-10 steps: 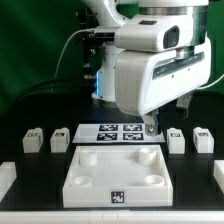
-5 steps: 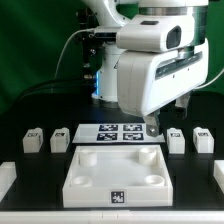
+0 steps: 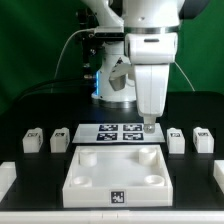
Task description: Assemble one leg
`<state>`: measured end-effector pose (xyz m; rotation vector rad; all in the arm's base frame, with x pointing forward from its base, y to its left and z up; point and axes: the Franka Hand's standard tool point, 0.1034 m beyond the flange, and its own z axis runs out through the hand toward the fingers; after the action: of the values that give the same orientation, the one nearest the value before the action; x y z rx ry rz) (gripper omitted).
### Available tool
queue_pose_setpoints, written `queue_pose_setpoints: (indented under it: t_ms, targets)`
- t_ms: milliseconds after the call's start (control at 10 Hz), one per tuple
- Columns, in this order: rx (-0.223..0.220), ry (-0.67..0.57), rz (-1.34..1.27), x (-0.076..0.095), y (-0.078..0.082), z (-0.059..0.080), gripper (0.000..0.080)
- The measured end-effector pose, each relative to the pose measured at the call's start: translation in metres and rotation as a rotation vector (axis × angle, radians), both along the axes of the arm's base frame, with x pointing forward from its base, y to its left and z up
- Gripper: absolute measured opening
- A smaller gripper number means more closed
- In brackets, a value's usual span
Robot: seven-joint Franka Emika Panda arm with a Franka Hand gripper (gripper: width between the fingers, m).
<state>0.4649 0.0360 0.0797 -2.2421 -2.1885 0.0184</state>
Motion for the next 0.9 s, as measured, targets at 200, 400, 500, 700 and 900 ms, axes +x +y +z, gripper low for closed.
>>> queue_pose_setpoints:
  t_ms: [200,400,500,700,900]
  targets:
    - [0.016,-0.016,0.092,-0.033,-0.017,-0.028,0.0650]
    - [0.026,0.002,0.064,-0.041,-0.042,-0.054,0.0650]
    - [0.028,0.004,0.047,-0.038,-0.047,-0.059,0.0650]
    - [0.031,0.008,0.038,-0.032,-0.049,-0.066,0.0650]
    - [0.033,0.010,0.037,-0.033,-0.049,-0.069,0.0650]
